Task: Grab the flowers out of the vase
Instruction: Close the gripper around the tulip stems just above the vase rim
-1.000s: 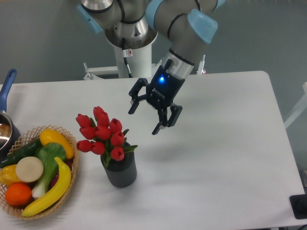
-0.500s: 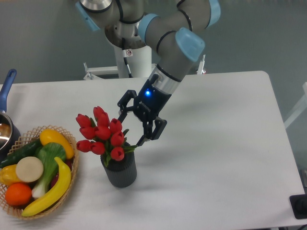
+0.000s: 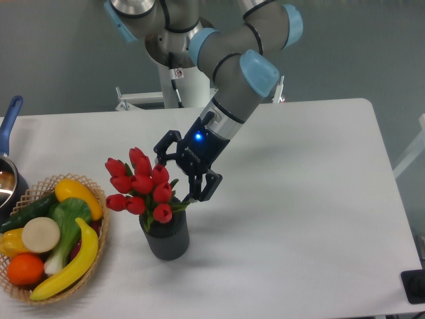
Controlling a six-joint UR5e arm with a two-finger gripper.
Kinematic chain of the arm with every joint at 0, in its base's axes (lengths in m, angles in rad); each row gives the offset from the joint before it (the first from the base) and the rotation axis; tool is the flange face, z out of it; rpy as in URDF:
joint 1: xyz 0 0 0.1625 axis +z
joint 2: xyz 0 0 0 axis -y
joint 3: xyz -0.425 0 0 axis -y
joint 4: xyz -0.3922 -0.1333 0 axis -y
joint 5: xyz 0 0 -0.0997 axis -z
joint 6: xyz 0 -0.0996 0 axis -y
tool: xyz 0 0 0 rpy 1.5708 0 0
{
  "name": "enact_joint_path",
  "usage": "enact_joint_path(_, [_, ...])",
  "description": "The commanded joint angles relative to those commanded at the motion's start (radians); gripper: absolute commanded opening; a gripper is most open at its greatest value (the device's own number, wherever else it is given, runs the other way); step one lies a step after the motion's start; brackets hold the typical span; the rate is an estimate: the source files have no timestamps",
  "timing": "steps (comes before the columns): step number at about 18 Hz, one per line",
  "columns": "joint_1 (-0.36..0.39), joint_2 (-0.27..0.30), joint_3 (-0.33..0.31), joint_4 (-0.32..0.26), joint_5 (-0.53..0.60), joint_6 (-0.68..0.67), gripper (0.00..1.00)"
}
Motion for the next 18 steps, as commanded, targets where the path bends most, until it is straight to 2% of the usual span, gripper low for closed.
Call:
enact_joint_path(5, [-0.023, -0.025, 0.04, 0.015, 0.0, -0.086, 1.0])
enact_joint_path(11, [-0.051, -0.04, 0.043, 0.043, 0.002, -0.086, 1.0])
enact_joint_path(18, [-0.058, -0.046, 0.045, 0.045, 0.005, -0.081, 1.0])
